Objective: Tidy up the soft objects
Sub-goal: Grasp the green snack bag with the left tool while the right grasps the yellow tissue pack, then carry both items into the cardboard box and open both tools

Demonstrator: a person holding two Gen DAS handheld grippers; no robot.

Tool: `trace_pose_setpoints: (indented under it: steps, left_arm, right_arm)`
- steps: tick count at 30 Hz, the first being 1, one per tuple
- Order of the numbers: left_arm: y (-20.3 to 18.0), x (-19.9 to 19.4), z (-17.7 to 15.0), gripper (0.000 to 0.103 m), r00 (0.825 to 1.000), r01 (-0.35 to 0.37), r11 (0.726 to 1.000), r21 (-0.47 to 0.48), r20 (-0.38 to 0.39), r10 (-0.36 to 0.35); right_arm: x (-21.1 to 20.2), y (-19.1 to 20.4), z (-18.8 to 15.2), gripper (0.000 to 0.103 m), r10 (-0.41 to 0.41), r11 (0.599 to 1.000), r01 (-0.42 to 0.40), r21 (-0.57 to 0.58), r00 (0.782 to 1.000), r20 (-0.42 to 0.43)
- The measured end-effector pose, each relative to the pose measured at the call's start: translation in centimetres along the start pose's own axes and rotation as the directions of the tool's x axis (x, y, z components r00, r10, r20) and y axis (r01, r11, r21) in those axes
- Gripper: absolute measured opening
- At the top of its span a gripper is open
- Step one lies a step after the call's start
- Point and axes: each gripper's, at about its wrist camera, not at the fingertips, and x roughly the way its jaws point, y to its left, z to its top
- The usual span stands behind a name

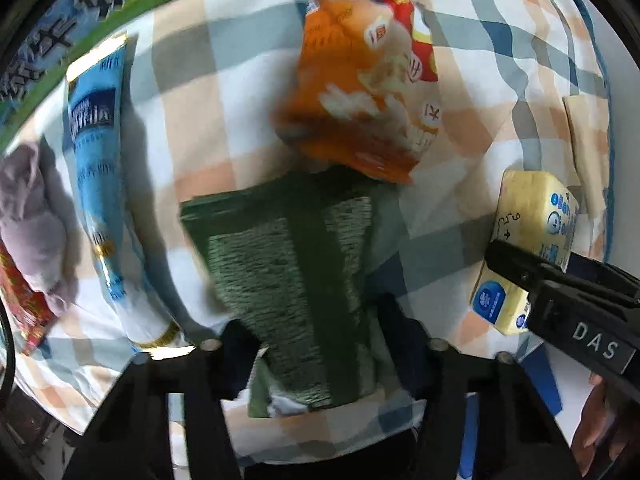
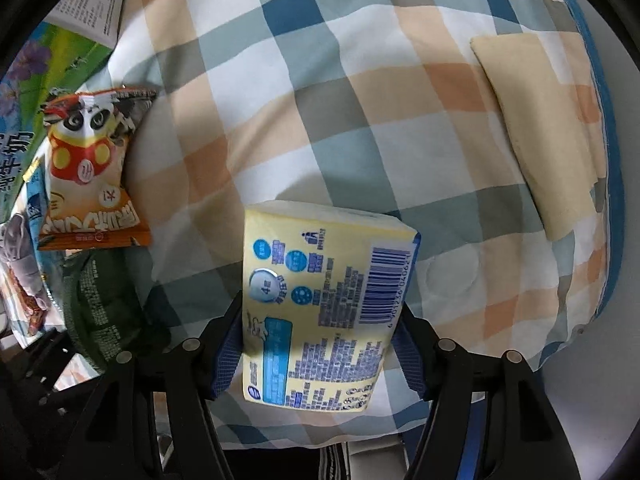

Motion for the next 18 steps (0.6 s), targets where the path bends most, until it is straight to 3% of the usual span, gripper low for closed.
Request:
trace_pose_setpoints:
  steps: [4, 11, 18]
  left_arm:
    - [0.7, -0.6, 0.2, 0.035, 1.000, -0.004, 0.999, -0.036, 0.020, 0.005]
    - [2.2, -4.1, -1.7, 0.032, 0.997, -0.014, 0.996, -0.083, 0.074, 0.020]
    - [4.5, -12.6, -4.0, 0.032, 0.980, 0.036, 0.996, -0.083, 0.199, -0.019]
  right_arm:
    - [1.3, -1.3, -0.2, 0.067, 0.018, 1.000, -0.018, 0.025, 1.000, -0.003]
    - [2.2, -0.7, -1.0, 0.066, 0.024, 0.999, -0.024, -0.025, 1.000, -0.001]
    - [-0.6, 1.0, -3.2, 0.066, 0.070, 0.993, -0.064, -0.103, 0.996, 0.059]
